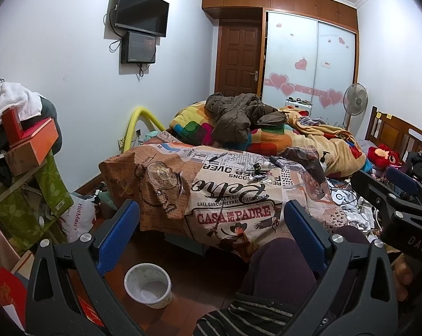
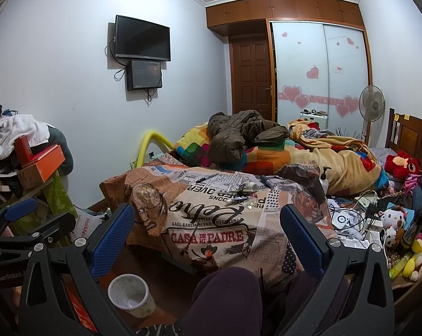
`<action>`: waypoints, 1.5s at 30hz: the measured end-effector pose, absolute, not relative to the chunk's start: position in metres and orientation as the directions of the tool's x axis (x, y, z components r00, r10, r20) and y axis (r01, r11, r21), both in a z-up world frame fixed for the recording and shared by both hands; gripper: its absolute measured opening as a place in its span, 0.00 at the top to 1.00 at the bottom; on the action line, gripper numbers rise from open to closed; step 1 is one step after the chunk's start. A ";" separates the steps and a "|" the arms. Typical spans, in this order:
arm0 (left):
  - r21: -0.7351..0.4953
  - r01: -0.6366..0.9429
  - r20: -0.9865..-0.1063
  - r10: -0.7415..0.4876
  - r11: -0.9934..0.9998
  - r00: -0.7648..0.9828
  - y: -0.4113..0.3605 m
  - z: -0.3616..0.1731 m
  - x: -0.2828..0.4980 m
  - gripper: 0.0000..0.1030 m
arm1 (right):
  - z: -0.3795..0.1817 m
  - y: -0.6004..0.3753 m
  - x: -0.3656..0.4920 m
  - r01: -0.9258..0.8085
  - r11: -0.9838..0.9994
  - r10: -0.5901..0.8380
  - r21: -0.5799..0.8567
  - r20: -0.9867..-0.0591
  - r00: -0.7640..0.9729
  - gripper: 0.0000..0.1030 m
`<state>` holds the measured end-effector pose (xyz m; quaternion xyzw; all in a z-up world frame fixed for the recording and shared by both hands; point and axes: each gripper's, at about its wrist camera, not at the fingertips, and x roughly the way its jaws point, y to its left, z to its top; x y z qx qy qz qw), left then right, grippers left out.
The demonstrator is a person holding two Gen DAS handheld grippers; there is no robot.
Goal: Collect trash
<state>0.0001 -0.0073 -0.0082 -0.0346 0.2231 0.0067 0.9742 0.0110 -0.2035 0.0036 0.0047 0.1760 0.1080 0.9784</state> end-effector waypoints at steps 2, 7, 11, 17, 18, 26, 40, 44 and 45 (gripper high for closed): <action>-0.062 -0.028 -0.435 -0.001 0.998 0.900 -0.008 -0.008 0.000 0.00 | 0.004 -0.203 0.011 -0.210 0.977 0.213 0.048 -0.345 0.914 0.00; -0.063 -0.028 -0.435 -0.002 0.998 0.900 -0.007 -0.008 0.000 0.00 | 0.003 -0.203 0.010 -0.210 0.976 0.214 0.048 -0.345 0.914 0.00; -0.062 -0.028 -0.436 -0.002 0.998 0.900 -0.008 -0.008 0.000 0.00 | 0.002 -0.202 0.011 -0.211 0.976 0.214 0.047 -0.346 0.913 0.00; -0.069 -0.030 -0.444 -0.004 0.997 0.896 -0.010 -0.013 0.001 0.00 | -0.001 -0.200 0.014 -0.215 0.975 0.219 0.050 -0.351 0.910 0.00; -0.073 -0.029 -0.448 -0.007 0.997 0.894 -0.011 -0.015 0.003 0.00 | -0.001 -0.200 0.015 -0.215 0.975 0.220 0.052 -0.352 0.910 0.00; -0.088 -0.005 -0.465 -0.036 0.996 0.885 -0.015 -0.014 0.027 0.00 | 0.003 -0.210 0.044 -0.189 0.980 0.199 0.064 -0.350 0.915 0.00; -0.127 0.050 -0.458 -0.103 0.991 0.883 -0.024 0.003 0.147 0.01 | -0.003 -0.268 0.146 -0.076 0.997 0.082 0.032 -0.431 0.899 0.00; -0.123 0.084 -0.509 -0.136 0.989 0.850 -0.038 -0.010 0.204 0.11 | -0.011 -0.289 0.178 -0.033 0.999 0.040 0.022 -0.457 0.889 0.00; -0.125 0.095 -0.530 -0.147 0.988 0.835 -0.042 -0.016 0.220 0.14 | -0.013 -0.295 0.188 -0.029 0.999 0.037 0.024 -0.467 0.883 0.00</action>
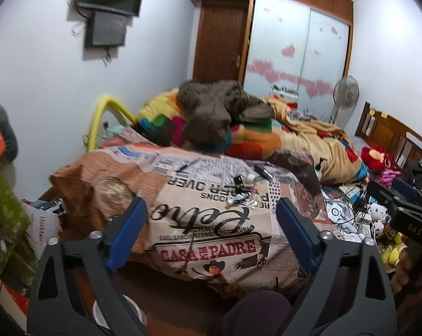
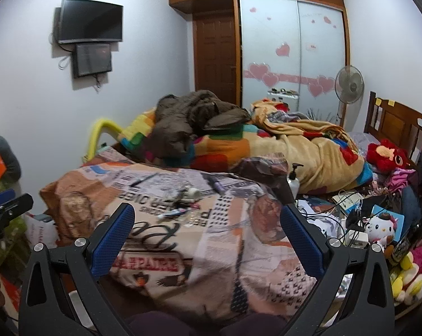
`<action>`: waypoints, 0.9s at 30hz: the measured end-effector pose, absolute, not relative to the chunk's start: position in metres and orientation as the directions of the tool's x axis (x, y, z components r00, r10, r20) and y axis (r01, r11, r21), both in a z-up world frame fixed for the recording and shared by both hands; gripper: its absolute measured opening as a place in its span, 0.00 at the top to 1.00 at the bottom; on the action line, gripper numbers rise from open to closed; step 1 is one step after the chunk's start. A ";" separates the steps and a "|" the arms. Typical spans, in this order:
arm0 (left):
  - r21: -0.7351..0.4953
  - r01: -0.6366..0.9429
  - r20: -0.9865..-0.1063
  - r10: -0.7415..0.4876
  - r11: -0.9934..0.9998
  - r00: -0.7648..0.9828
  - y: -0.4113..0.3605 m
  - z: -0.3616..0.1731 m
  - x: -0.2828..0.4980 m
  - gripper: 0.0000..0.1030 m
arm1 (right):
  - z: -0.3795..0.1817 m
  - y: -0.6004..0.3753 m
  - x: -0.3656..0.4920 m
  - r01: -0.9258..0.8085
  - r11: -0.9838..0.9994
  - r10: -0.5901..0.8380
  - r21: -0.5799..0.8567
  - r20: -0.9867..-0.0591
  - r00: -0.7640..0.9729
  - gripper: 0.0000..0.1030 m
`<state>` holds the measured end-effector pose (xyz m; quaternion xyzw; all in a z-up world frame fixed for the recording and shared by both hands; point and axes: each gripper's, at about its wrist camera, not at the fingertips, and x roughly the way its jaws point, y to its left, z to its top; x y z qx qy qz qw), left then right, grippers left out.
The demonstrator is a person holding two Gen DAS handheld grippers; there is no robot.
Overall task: Collect trash
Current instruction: 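Lower the right tool onto the purple-capped tube and close on it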
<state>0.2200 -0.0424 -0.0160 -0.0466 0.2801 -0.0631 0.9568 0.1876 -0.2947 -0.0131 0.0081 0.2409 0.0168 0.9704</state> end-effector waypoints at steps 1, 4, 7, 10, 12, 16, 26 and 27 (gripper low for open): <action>-0.130 0.102 -0.548 -0.157 0.986 0.822 -0.046 -0.021 0.235 0.14 | -0.016 -0.300 0.197 -0.027 0.999 0.037 0.028 -0.478 0.878 0.00; -0.134 0.098 -0.581 -0.158 0.986 0.798 -0.056 -0.036 0.270 0.15 | -0.024 -0.310 0.223 -0.038 0.998 0.054 0.042 -0.509 0.859 0.00; -0.141 0.081 -0.618 -0.152 0.987 0.772 -0.065 -0.053 0.311 0.15 | -0.034 -0.319 0.251 -0.048 0.998 0.062 0.040 -0.539 0.840 0.00; -0.180 0.096 -0.653 -0.192 0.979 0.733 -0.074 -0.069 0.348 0.15 | -0.046 -0.327 0.281 -0.061 0.997 0.076 0.045 -0.568 0.819 0.00; -0.188 0.101 -0.676 -0.203 0.977 0.708 -0.080 -0.082 0.373 0.15 | -0.057 -0.333 0.301 -0.070 0.996 0.092 0.060 -0.592 0.801 0.00; -0.179 0.093 -0.712 -0.194 0.979 0.674 -0.089 -0.108 0.415 0.16 | -0.079 -0.344 0.343 -0.084 0.990 0.139 0.116 -0.650 0.747 0.09; -0.223 0.137 -0.790 -0.262 0.965 0.554 -0.110 -0.179 0.488 0.40 | -0.141 -0.364 0.435 -0.086 0.974 0.218 0.210 -0.760 0.612 0.37; -0.224 0.144 -0.794 -0.266 0.964 0.546 -0.112 -0.183 0.490 0.42 | -0.146 -0.363 0.442 -0.093 0.975 0.217 0.202 -0.766 0.605 0.38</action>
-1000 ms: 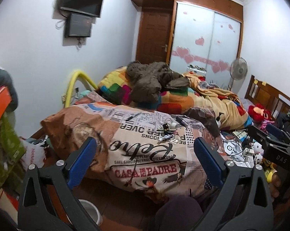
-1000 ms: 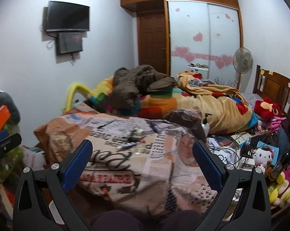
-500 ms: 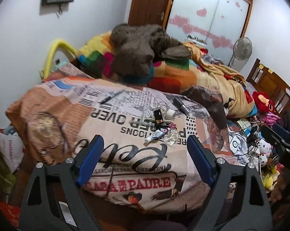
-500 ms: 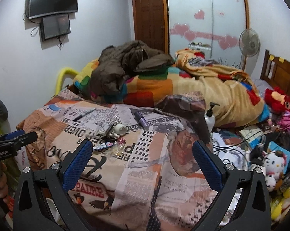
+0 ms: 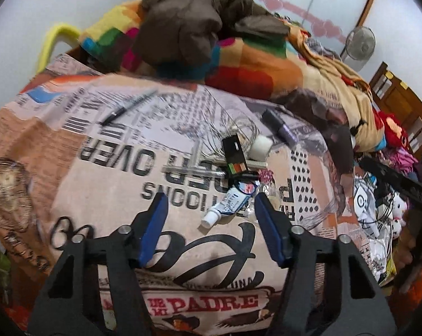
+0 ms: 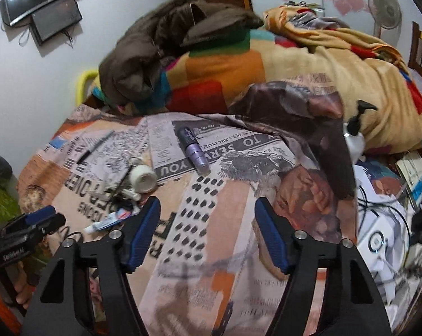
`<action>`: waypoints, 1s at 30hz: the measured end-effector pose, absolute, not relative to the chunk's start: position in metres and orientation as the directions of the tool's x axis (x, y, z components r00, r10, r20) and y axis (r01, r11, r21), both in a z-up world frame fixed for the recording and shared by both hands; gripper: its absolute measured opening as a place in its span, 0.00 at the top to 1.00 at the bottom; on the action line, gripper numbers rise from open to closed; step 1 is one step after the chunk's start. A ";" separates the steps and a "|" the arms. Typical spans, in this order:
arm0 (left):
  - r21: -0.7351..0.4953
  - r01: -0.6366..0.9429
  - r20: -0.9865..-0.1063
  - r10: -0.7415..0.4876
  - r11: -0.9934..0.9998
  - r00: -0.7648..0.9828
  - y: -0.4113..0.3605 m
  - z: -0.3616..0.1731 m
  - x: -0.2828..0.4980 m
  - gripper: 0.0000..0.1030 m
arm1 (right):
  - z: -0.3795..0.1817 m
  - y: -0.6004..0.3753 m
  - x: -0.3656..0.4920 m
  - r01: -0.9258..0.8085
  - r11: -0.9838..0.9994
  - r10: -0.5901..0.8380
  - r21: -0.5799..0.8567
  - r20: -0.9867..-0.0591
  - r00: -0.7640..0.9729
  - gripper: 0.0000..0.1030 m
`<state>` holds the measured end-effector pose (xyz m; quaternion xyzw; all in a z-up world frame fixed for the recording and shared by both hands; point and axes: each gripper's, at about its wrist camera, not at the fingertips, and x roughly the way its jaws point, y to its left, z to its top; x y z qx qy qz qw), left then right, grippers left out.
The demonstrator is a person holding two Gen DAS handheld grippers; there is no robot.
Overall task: Collect trash
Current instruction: 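Lower the right tool onto the purple-capped tube and close on it, then close the left tool on the white toothpaste tube and lift it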
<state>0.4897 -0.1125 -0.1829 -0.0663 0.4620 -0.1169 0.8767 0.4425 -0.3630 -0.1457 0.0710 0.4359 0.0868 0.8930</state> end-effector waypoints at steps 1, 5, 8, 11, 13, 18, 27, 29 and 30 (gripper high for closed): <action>-0.226 0.160 -0.801 -0.277 0.961 0.530 -0.117 -0.191 0.495 0.43 | -0.148 -0.362 0.448 -0.101 0.975 0.217 0.197 -0.768 0.602 0.39; -0.224 0.205 -0.816 -0.299 0.953 0.495 -0.132 -0.214 0.504 0.47 | -0.156 -0.356 0.478 -0.160 0.970 0.244 0.185 -0.770 0.590 0.41; -0.208 0.230 -0.830 -0.296 0.951 0.472 -0.141 -0.230 0.511 0.49 | -0.164 -0.349 0.497 -0.197 0.966 0.253 0.168 -0.773 0.582 0.41; -0.206 0.244 -0.836 -0.300 0.948 0.459 -0.146 -0.241 0.517 0.51 | -0.177 -0.341 0.522 -0.216 0.964 0.251 0.153 -0.792 0.557 0.49; -0.211 0.246 -0.836 -0.305 0.946 0.457 -0.148 -0.245 0.520 0.51 | -0.186 -0.337 0.536 -0.224 0.960 0.262 0.165 -0.808 0.527 0.54; -0.221 0.260 -0.821 -0.323 0.940 0.470 -0.149 -0.247 0.522 0.52 | -0.200 -0.322 0.552 -0.253 0.960 0.238 0.117 -0.818 0.523 0.62; -0.124 0.340 -0.803 -0.296 0.932 0.518 -0.164 -0.250 0.512 0.61 | -0.210 -0.306 0.555 -0.251 0.968 0.161 0.016 -0.806 0.570 0.77; -0.129 0.346 -0.800 -0.304 0.929 0.517 -0.162 -0.250 0.509 0.68 | -0.209 -0.308 0.552 -0.253 0.966 0.185 0.046 -0.807 0.561 0.77; -0.131 0.348 -0.801 -0.306 0.928 0.515 -0.161 -0.250 0.508 0.69 | -0.208 -0.309 0.549 -0.251 0.966 0.193 0.057 -0.807 0.558 0.77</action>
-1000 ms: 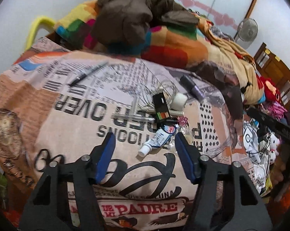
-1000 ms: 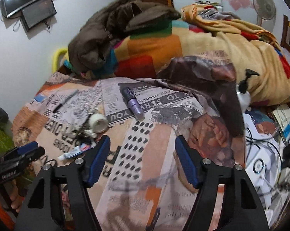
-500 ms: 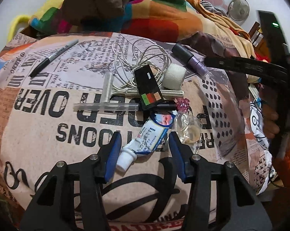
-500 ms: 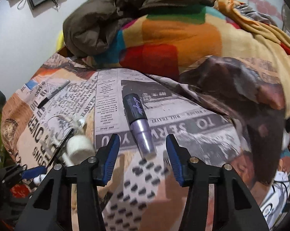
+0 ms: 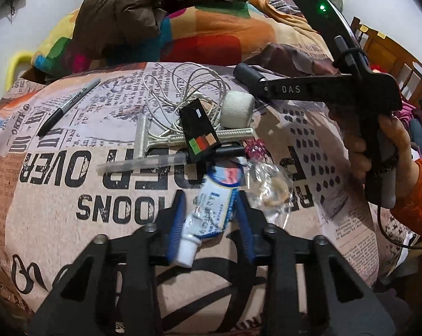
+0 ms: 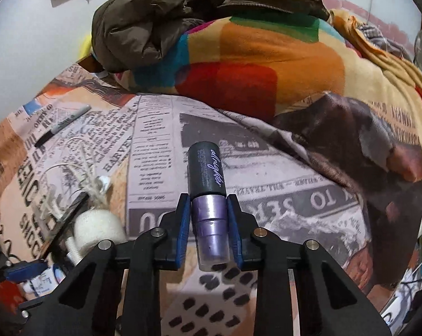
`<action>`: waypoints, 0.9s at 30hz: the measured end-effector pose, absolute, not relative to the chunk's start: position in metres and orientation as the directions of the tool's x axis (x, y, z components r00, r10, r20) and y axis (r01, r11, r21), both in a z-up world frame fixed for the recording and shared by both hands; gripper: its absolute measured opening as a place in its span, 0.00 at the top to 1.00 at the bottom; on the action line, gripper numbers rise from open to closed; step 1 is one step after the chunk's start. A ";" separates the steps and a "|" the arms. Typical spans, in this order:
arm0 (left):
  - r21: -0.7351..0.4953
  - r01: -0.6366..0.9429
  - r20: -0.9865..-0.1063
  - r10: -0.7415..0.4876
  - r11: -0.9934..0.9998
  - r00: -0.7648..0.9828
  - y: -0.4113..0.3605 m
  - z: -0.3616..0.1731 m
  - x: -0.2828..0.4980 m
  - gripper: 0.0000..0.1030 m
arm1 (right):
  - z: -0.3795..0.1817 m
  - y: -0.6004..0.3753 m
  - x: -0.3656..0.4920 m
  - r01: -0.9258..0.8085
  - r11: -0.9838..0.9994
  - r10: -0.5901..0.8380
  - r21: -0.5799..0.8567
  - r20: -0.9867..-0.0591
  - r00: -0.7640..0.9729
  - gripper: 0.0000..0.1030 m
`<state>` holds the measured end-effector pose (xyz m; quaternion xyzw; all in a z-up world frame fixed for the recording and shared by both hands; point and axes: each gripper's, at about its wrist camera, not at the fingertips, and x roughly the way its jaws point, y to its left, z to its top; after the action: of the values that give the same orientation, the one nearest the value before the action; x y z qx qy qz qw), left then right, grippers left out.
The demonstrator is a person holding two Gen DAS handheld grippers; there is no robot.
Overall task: Collect trash
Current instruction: 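Close the left tool on the white toothpaste tube and lift it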
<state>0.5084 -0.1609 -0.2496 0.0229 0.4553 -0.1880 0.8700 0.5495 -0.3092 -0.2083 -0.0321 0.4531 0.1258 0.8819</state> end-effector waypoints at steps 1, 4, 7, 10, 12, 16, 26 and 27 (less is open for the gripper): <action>-0.134 0.348 -0.801 -0.308 0.928 0.513 -0.160 -0.249 0.507 0.70 | -0.208 -0.309 0.547 -0.249 0.966 0.196 0.063 -0.808 0.556 0.77; -0.132 0.349 -0.803 -0.306 0.928 0.511 -0.160 -0.249 0.501 0.75 | -0.205 -0.309 0.538 -0.247 0.966 0.200 0.070 -0.810 0.551 0.77; -0.131 0.342 -0.810 -0.300 0.931 0.505 -0.160 -0.248 0.495 0.75 | -0.199 -0.311 0.527 -0.251 0.965 0.210 0.082 -0.812 0.544 0.77; -0.152 0.318 -0.818 -0.300 0.936 0.491 -0.157 -0.246 0.491 0.76 | -0.192 -0.311 0.513 -0.256 0.963 0.212 0.080 -0.812 0.543 0.77; -0.171 0.301 -0.822 -0.304 0.938 0.481 -0.155 -0.243 0.490 0.76 | -0.187 -0.311 0.506 -0.262 0.961 0.222 0.088 -0.808 0.545 0.77; -0.197 0.277 -0.815 -0.315 0.940 0.487 -0.154 -0.228 0.487 0.76 | -0.176 -0.314 0.491 -0.267 0.956 0.250 0.117 -0.802 0.542 0.77; -0.222 0.284 -0.772 -0.346 0.933 0.534 -0.162 -0.176 0.474 0.76 | -0.139 -0.317 0.452 -0.289 0.949 0.278 0.125 -0.764 0.582 0.77; -0.221 0.285 -0.768 -0.346 0.933 0.539 -0.163 -0.171 0.472 0.76 | -0.136 -0.317 0.449 -0.291 0.948 0.281 0.126 -0.760 0.586 0.77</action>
<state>0.4723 -0.1626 -0.1707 -0.0343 0.4452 -0.1801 0.8764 0.4488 -0.3167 -0.1355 -0.0060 0.4256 0.1605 0.8906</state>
